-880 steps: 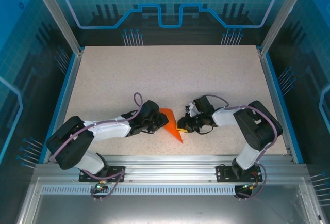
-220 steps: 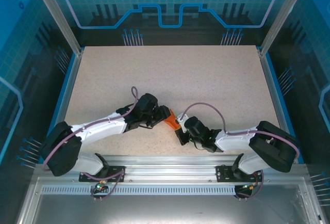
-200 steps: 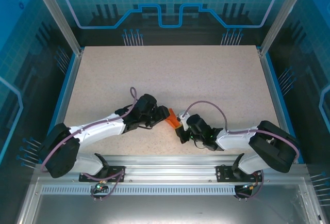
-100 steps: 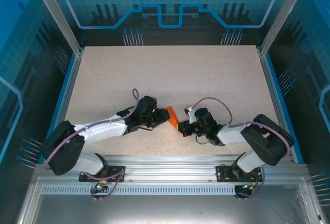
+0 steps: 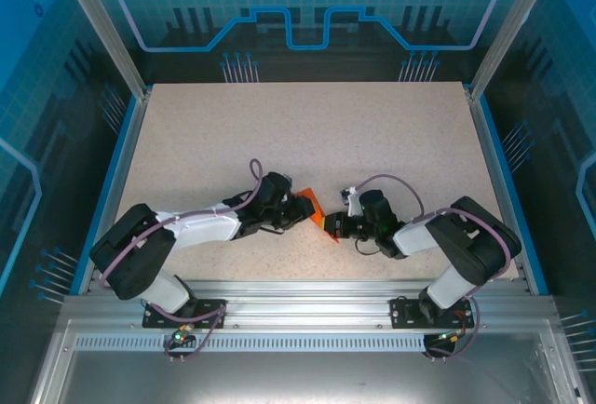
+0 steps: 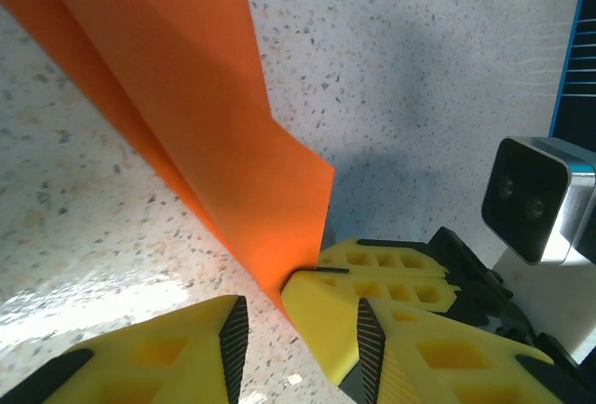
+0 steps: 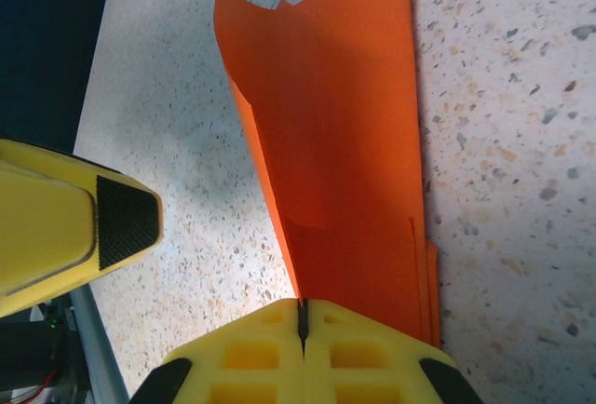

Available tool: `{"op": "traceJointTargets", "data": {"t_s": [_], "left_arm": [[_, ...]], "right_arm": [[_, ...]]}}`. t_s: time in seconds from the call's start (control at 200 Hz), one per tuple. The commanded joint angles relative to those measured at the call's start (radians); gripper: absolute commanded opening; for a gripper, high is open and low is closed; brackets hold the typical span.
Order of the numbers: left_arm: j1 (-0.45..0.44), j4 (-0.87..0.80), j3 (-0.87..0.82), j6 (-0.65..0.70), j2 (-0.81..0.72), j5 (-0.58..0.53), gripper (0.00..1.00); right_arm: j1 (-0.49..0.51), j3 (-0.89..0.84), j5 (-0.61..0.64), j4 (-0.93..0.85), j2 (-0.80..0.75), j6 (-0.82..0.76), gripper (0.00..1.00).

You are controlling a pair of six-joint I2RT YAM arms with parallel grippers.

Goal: Fold a paper plane with a square sheet of paper (pick it up from the middle)
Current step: Fold the wing for the fifth time at the center of the table.

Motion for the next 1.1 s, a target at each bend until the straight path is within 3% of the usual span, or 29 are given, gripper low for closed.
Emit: {"op": "traceJointTargets", "data": {"t_s": [0.0,0.26,0.455,0.88,0.965,1.095], "left_arm": [[0.005,0.056,0.044,0.026,0.033,0.038,0.4],[0.006,0.091,0.087,0.027,0.106,0.037,0.39],[0.005,0.103,0.099,0.029,0.147,0.035,0.38],[0.009,0.079,0.122,0.043,0.156,0.027,0.38],[0.011,0.076,0.124,0.044,0.158,0.029,0.38],[0.011,0.068,0.124,0.045,0.158,0.027,0.38]], "right_arm": [[-0.021,0.004,-0.052,0.017,0.011,0.031,0.0],[-0.024,0.011,-0.052,-0.012,0.005,0.035,0.0],[-0.024,0.031,-0.031,-0.131,-0.045,0.0,0.04],[-0.024,0.073,0.043,-0.418,-0.166,-0.172,0.32],[-0.024,0.075,0.044,-0.427,-0.167,-0.18,0.32],[-0.024,0.079,0.03,-0.426,-0.169,-0.184,0.2]]}}
